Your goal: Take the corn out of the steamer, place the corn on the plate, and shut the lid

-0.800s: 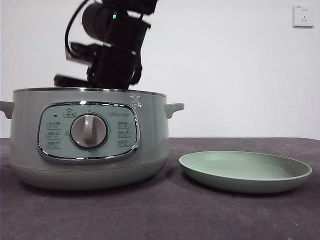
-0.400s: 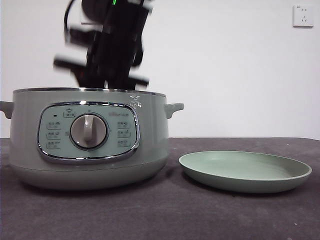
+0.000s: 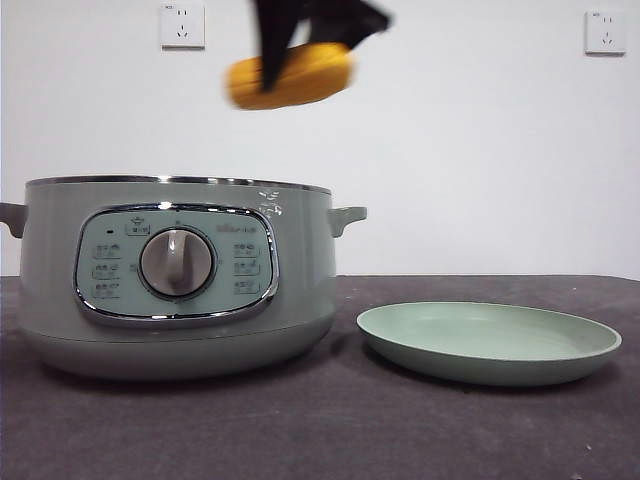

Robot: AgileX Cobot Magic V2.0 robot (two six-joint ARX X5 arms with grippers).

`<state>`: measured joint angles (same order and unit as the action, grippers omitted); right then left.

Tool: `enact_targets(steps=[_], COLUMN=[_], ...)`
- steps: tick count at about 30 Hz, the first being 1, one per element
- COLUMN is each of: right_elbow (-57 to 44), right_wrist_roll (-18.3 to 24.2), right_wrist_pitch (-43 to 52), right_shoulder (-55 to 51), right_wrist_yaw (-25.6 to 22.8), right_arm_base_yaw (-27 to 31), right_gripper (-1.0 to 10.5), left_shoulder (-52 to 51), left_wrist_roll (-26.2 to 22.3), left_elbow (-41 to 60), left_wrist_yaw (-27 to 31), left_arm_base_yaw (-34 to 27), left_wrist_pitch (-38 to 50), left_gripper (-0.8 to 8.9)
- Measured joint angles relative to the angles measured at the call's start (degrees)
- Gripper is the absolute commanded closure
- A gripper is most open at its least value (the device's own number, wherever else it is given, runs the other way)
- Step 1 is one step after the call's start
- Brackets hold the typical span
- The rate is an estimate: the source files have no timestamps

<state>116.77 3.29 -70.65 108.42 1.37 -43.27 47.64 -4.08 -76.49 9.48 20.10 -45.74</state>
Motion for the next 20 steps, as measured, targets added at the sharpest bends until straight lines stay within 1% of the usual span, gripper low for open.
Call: enact_targets(steps=[3, 5, 7, 9, 13, 16, 20], right_elbow=[0.0, -0.4, -2.3, -5.7, -15.0, -24.4, -37.1], right_wrist_roll=[-0.1, -1.0, -2.1, -3.3, -5.6, -6.8, -8.1], right_wrist_pitch=[-6.3, -7.1, -7.1, -7.1, -7.0, -2.1, 8.1], right_shoulder=[-2.6, -4.2, -6.4, -9.6, -16.0, -20.9, -26.0], right_wrist_yaw=[-4.4, -7.3, -7.7, -8.7, -12.8, -13.4, -13.4], right_arm_base_yaw=[2.5, 4.4, 6.4, 8.2, 10.9, 12.2, 12.5], right_gripper=[9.6, 9.6, 9.6, 9.6, 9.6, 9.6, 9.6], left_shoulder=[1.7, 2.9, 4.1, 5.2, 6.5, 7.0, 7.4], left_wrist_roll=[0.0, 0.0, 0.0, 0.0, 0.0, 0.0, 0.1], left_elbow=[0.0, 0.0, 0.0, 0.0, 0.0, 0.0, 0.0], left_wrist_yaw=[-2.1, -3.4, -4.6, -5.8, -7.5, -8.6, -9.8], left_arm_base_yaw=[0.0, 0.0, 0.0, 0.0, 0.0, 0.0, 0.0], left_wrist_pitch=[1.7, 2.2, 2.5, 2.5, 2.6, 2.6, 2.9], left_gripper=[8.22, 8.22, 8.22, 8.22, 8.22, 8.22, 8.22])
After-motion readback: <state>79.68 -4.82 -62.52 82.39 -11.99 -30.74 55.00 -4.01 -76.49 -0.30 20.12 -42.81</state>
